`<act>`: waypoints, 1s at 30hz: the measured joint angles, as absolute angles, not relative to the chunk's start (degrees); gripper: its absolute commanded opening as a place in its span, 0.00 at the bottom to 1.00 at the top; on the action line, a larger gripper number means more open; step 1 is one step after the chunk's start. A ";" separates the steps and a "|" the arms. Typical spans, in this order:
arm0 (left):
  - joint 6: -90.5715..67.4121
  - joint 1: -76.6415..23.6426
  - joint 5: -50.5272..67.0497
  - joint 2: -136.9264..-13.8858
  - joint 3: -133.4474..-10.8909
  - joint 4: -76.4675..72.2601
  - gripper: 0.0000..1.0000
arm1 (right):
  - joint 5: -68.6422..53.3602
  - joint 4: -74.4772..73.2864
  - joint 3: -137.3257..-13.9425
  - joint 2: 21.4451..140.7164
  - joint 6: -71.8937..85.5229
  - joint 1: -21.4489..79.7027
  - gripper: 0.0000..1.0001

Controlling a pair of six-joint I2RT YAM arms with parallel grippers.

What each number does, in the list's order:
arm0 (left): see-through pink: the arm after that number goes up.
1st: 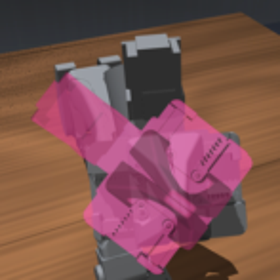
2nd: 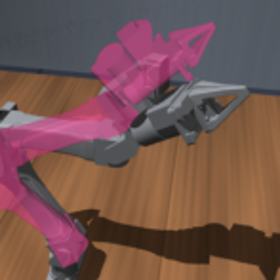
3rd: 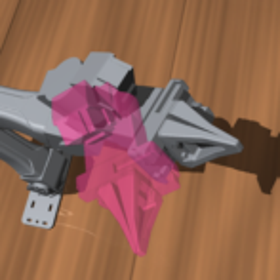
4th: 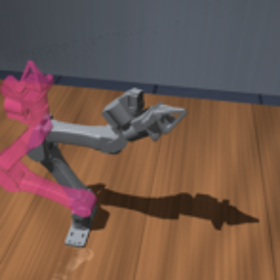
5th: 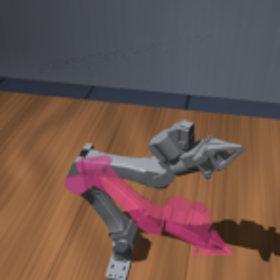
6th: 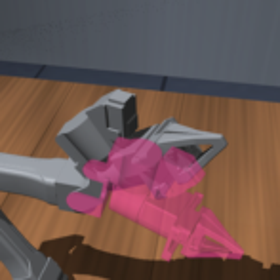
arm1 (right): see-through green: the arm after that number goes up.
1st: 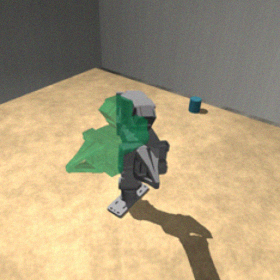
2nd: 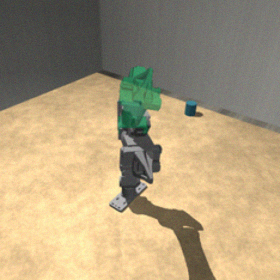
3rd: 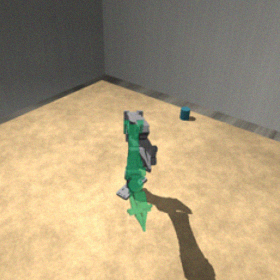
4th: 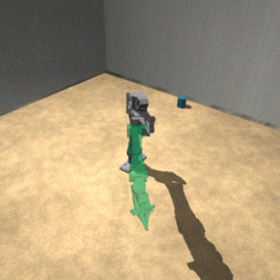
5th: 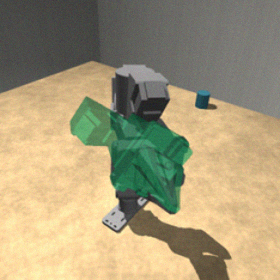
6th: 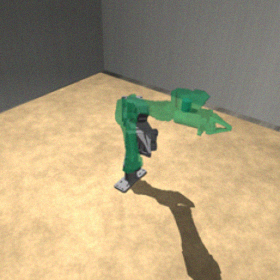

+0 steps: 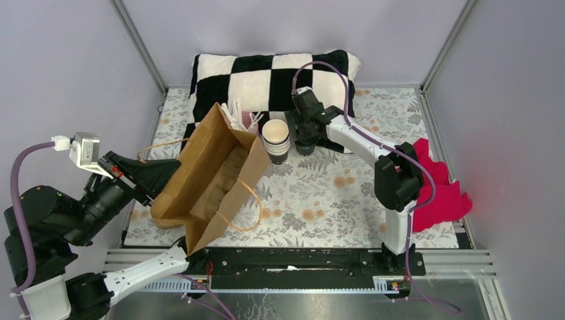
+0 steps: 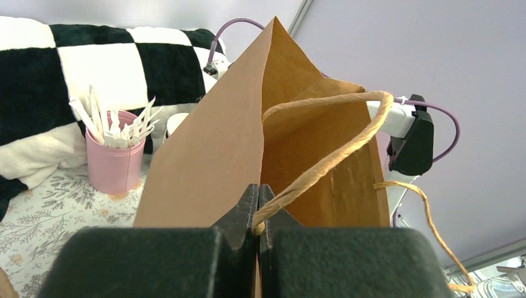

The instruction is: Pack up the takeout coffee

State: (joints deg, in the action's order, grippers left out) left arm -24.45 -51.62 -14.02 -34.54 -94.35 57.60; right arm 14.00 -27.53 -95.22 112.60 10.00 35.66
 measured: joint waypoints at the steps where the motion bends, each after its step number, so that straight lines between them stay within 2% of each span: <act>1: -24.45 -51.62 -14.02 -34.54 -94.30 57.60 0.00 | 14.06 -27.59 -95.31 112.64 9.91 35.66 0.88; 16: -25.02 -51.62 -12.43 -34.65 -93.45 57.04 0.00 | 16.05 -27.42 -91.79 109.56 9.72 35.70 0.83; 22: -27.33 -51.62 -5.91 -35.51 -88.55 51.51 0.00 | 18.31 -28.12 -84.49 98.04 10.26 35.75 0.81; 30: -34.09 -51.62 7.57 -44.01 -76.93 32.58 0.00 | 23.31 -32.73 -78.30 75.44 10.96 35.86 0.79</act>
